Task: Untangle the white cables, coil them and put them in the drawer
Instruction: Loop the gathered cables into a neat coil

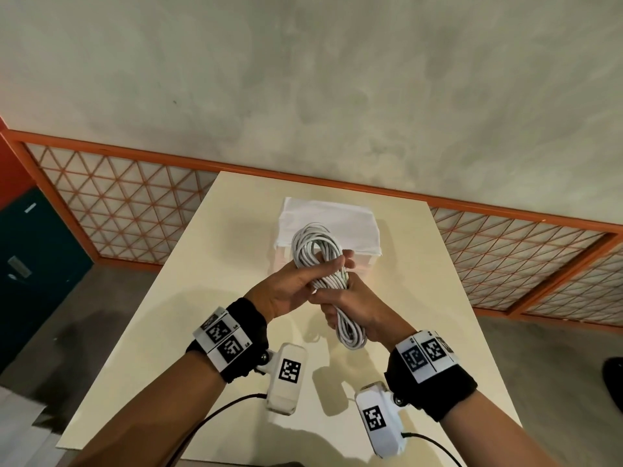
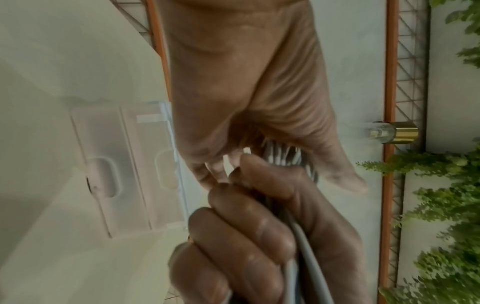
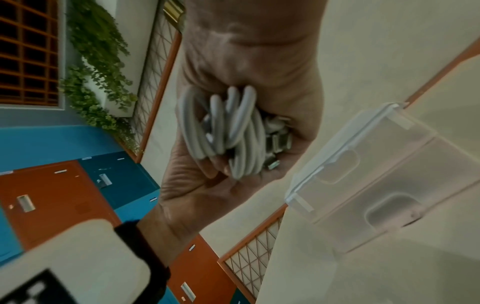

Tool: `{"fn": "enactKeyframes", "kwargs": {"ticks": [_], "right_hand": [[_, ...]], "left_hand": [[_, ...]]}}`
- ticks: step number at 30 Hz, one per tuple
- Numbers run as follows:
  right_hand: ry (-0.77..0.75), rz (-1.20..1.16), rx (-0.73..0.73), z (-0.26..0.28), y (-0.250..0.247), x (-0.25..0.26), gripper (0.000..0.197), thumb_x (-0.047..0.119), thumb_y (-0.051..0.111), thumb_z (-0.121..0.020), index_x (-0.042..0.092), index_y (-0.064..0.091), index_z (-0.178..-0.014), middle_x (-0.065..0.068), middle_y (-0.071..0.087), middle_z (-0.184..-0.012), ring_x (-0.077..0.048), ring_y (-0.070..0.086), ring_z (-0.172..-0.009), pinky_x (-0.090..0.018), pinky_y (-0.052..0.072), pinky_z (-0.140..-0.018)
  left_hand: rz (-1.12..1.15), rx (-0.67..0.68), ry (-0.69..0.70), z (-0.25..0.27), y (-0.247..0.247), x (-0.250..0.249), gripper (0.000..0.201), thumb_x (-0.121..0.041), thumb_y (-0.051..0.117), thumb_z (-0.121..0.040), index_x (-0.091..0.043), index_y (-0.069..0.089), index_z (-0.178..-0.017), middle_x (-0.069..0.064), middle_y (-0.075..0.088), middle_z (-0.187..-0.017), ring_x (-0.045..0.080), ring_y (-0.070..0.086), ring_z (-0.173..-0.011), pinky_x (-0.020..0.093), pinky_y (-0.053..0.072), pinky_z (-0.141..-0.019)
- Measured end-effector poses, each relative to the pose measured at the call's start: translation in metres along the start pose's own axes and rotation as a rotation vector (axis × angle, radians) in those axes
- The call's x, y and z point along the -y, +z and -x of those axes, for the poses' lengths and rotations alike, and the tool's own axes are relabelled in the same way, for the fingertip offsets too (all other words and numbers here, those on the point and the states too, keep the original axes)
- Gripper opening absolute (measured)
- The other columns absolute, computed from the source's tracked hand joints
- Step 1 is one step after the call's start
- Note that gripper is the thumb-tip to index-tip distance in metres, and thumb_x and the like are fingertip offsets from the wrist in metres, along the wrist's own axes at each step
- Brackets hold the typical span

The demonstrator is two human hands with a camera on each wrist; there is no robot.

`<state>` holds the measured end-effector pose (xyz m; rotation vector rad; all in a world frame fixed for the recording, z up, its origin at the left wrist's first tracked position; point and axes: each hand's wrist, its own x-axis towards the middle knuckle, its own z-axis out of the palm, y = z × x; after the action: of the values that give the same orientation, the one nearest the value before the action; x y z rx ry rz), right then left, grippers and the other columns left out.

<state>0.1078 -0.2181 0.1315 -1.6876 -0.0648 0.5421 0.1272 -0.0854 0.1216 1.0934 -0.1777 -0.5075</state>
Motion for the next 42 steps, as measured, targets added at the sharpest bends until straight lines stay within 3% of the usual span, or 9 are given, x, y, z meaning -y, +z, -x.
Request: {"fn": "enactKeyframes", "kwargs": {"ticks": [3, 6, 11, 15, 19, 25, 30, 36, 42], "right_hand": [[0.038, -0.034, 0.016, 0.000, -0.003, 0.003, 0.028, 0.001, 0.059, -0.082, 0.013, 0.048, -0.059, 0.001, 0.043, -0.042, -0.013, 0.039, -0.037, -0.024, 0.037, -0.045], [0.094, -0.091, 0.082, 0.001, -0.003, 0.003, 0.032, 0.000, 0.058, -0.083, 0.015, 0.044, -0.059, 0.002, 0.041, -0.042, -0.012, 0.036, -0.036, -0.024, 0.034, -0.045], [0.129, -0.053, 0.158, 0.004, -0.002, -0.009, 0.034, 0.001, 0.059, -0.083, 0.016, 0.045, -0.056, -0.001, 0.042, -0.045, -0.014, 0.037, -0.039, -0.023, 0.037, -0.045], [0.149, -0.047, 0.177, 0.007, -0.009, -0.011, 0.030, 0.001, 0.059, -0.083, 0.015, 0.044, -0.060, -0.002, 0.041, -0.047, -0.014, 0.037, -0.040, -0.023, 0.037, -0.045], [0.156, 0.035, 0.139, 0.011, -0.014, -0.013, 0.030, 0.000, 0.059, -0.083, 0.013, 0.046, -0.059, -0.002, 0.043, -0.047, -0.015, 0.040, -0.039, -0.024, 0.040, -0.046], [0.033, 0.257, 0.109, 0.015, -0.021, -0.026, 0.021, 0.003, 0.062, -0.081, 0.008, 0.054, -0.062, -0.002, 0.058, -0.049, -0.021, 0.058, -0.044, -0.029, 0.051, -0.055], [-0.032, 0.249, 0.118, 0.016, -0.027, -0.031, 0.014, 0.000, 0.064, -0.080, 0.003, 0.058, -0.093, -0.008, 0.071, -0.082, -0.025, 0.068, -0.059, -0.029, 0.055, -0.056], [-0.121, 0.310, -0.025, 0.017, -0.026, -0.040, 0.020, 0.009, 0.067, -0.082, 0.009, 0.047, -0.079, -0.003, 0.049, -0.055, -0.021, 0.049, -0.041, -0.028, 0.044, -0.044], [-0.059, 0.334, -0.001, 0.013, -0.037, -0.043, 0.021, 0.012, 0.068, -0.080, 0.010, 0.048, -0.076, 0.000, 0.050, -0.050, -0.018, 0.050, -0.038, -0.026, 0.045, -0.046]], "left_hand": [[0.246, -0.023, 0.056, -0.002, 0.002, 0.001, 0.089, -0.037, 0.089, -0.057, -0.008, 0.052, -0.133, 0.011, 0.061, -0.128, 0.020, 0.062, -0.114, 0.033, 0.055, -0.090], [0.365, -0.112, 0.207, -0.007, 0.003, -0.001, 0.054, -0.011, 0.069, -0.078, -0.020, 0.054, -0.129, 0.009, 0.064, -0.127, 0.025, 0.063, -0.114, 0.046, 0.048, -0.097], [0.332, 0.009, 0.238, -0.007, -0.002, -0.010, 0.022, -0.018, 0.086, -0.059, -0.011, 0.069, -0.071, 0.011, 0.073, -0.104, 0.021, 0.069, -0.100, 0.040, 0.058, -0.079], [0.251, 0.092, 0.220, -0.004, -0.001, -0.007, 0.028, -0.015, 0.084, -0.064, -0.006, 0.067, -0.085, 0.015, 0.071, -0.099, 0.026, 0.067, -0.102, 0.044, 0.056, -0.088], [0.189, -0.142, 0.249, -0.011, 0.014, 0.002, 0.008, -0.004, 0.067, -0.079, -0.006, 0.059, -0.080, 0.008, 0.066, -0.071, 0.023, 0.068, -0.079, 0.036, 0.059, -0.068], [0.251, -0.351, 0.175, -0.022, 0.030, 0.014, 0.027, -0.026, 0.067, -0.082, -0.012, 0.053, -0.064, -0.001, 0.051, -0.051, 0.012, 0.051, -0.045, 0.028, 0.051, -0.047], [0.269, -0.427, 0.053, -0.031, 0.037, 0.016, 0.042, -0.041, 0.062, -0.087, -0.014, 0.046, -0.059, -0.005, 0.037, -0.044, 0.008, 0.038, -0.038, 0.023, 0.044, -0.043], [0.295, -0.423, -0.024, -0.040, 0.038, 0.017, 0.046, -0.044, 0.059, -0.089, -0.017, 0.041, -0.056, -0.008, 0.031, -0.042, 0.006, 0.032, -0.035, 0.020, 0.041, -0.040], [0.380, -0.424, -0.061, -0.044, 0.037, 0.027, 0.042, -0.033, 0.064, -0.088, -0.017, 0.043, -0.056, -0.006, 0.032, -0.041, 0.007, 0.034, -0.035, 0.021, 0.044, -0.042]]}}
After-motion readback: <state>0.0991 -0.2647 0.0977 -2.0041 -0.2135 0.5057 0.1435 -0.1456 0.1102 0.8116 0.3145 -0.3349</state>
